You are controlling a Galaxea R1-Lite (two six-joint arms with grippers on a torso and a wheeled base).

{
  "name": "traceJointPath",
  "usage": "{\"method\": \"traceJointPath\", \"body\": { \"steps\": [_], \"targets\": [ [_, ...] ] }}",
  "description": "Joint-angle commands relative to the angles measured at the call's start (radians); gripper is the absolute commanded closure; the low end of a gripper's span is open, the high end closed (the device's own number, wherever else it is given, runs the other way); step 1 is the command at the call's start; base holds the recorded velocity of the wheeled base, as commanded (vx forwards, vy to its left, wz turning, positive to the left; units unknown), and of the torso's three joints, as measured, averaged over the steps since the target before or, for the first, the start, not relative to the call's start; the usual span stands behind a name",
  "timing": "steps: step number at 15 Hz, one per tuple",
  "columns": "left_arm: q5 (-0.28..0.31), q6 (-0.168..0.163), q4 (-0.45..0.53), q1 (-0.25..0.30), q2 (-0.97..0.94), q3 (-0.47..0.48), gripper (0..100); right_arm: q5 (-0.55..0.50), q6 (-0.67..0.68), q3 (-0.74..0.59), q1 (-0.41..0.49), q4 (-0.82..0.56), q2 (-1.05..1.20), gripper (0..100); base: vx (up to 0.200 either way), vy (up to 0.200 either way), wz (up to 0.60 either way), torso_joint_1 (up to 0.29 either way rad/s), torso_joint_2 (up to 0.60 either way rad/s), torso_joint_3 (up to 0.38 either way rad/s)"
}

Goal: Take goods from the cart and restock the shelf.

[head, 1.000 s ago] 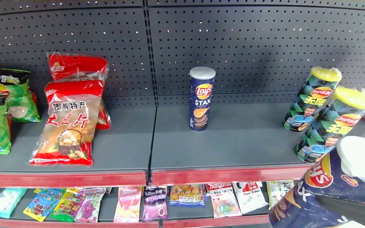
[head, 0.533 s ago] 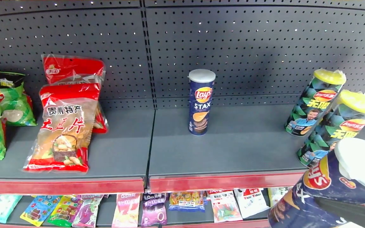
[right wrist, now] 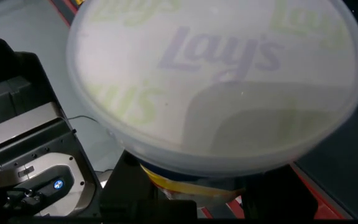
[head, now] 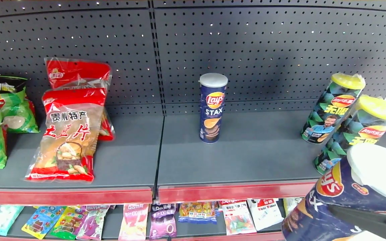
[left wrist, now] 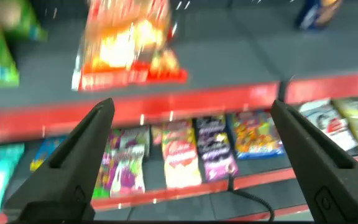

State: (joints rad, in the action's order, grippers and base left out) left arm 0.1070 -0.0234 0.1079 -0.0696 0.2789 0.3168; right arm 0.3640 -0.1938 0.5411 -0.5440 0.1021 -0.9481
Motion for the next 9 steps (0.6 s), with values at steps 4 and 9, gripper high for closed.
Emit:
{"method": "traceJointPath", "body": {
  "steps": [4, 9],
  "targets": [
    [0.290, -0.119, -0.249, -0.326, 0.904, 0.459, 0, -0.020, 0.004, 0.027, 0.010, -0.001, -0.003, 100, 0.000, 0.000, 0.00, 0.000, 0.00, 0.000],
    [0.362, -0.116, -0.425, -0.444, 1.310, 0.663, 0, -0.040, 0.004, 0.036, 0.010, 0.001, -0.008, 100, 0.000, 0.000, 0.00, 0.000, 0.00, 0.000]
  ]
}}
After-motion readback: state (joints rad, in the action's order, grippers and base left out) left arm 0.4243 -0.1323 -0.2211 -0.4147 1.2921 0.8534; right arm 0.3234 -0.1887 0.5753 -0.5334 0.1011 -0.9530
